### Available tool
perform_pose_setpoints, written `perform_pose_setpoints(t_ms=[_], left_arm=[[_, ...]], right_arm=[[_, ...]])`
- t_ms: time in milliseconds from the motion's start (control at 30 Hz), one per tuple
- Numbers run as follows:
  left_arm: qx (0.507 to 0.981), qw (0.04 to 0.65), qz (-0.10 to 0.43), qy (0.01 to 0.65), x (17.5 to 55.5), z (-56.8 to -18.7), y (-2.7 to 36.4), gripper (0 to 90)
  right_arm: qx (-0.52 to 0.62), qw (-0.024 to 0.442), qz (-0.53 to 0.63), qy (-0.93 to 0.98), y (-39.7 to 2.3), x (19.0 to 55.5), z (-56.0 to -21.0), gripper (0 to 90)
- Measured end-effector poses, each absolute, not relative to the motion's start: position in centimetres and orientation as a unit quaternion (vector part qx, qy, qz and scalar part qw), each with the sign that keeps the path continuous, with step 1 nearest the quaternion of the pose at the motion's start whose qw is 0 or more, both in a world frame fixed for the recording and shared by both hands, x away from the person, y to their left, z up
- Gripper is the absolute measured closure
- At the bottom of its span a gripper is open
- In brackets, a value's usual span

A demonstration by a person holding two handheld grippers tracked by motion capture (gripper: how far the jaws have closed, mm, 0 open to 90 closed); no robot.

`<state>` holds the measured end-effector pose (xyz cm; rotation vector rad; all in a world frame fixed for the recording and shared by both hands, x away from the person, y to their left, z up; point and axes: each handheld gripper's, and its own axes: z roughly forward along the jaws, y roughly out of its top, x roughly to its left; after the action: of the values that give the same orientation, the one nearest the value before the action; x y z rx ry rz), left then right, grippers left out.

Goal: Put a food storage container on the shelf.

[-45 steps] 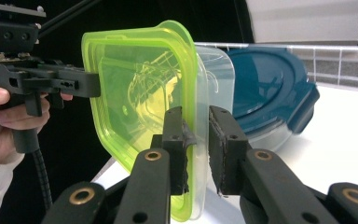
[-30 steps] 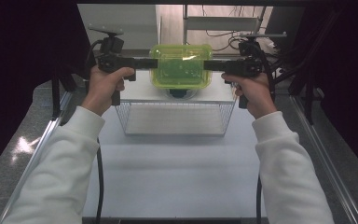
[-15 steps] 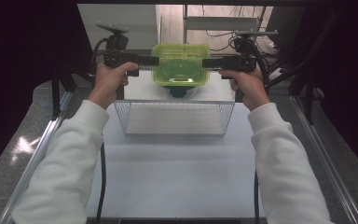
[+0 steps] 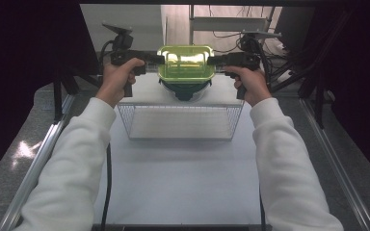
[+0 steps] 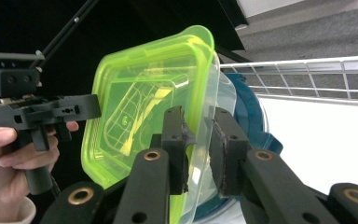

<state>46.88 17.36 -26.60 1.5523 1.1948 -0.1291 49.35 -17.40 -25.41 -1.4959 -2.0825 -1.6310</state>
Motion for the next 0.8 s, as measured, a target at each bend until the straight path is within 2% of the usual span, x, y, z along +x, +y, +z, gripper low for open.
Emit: perform_pose_setpoints(t_ms=[200, 400, 500, 567, 633, 667, 800], left_arm=[[0.636, 0.562, -0.091, 0.52, 48.4, -27.8, 17.9, 71.9], [0.633, 0.566, -0.082, 0.522, 48.8, -28.2, 17.6, 68.4], [0.633, 0.567, -0.076, 0.522, 48.7, -28.3, 17.5, 65.2], [0.634, 0.567, -0.067, 0.522, 48.7, -28.3, 17.5, 55.8], [0.631, 0.567, -0.053, 0.528, 48.5, -28.1, 17.5, 40.1], [0.631, 0.569, -0.047, 0.525, 48.4, -28.0, 17.6, 35.9], [0.631, 0.578, -0.02, 0.517, 47.5, -27.4, 18.0, 27.8]], right_arm=[[-0.515, 0.079, -0.538, -0.663, -17.3, 50.5, -26.3, 72.2], [-0.521, 0.093, -0.543, -0.652, -17.4, 50.9, -26.7, 69.3], [-0.515, 0.094, -0.541, -0.658, -17.4, 50.8, -26.9, 65.2], [-0.511, 0.093, -0.547, -0.657, -17.3, 50.8, -26.9, 56.0], [-0.507, 0.078, -0.552, -0.657, -17.2, 50.5, -26.8, 46.8], [-0.505, 0.067, -0.553, -0.659, -17.2, 50.3, -26.6, 44.5], [-0.483, 0.02, -0.557, -0.675, -17.0, 49.2, -25.6, 34.3]])
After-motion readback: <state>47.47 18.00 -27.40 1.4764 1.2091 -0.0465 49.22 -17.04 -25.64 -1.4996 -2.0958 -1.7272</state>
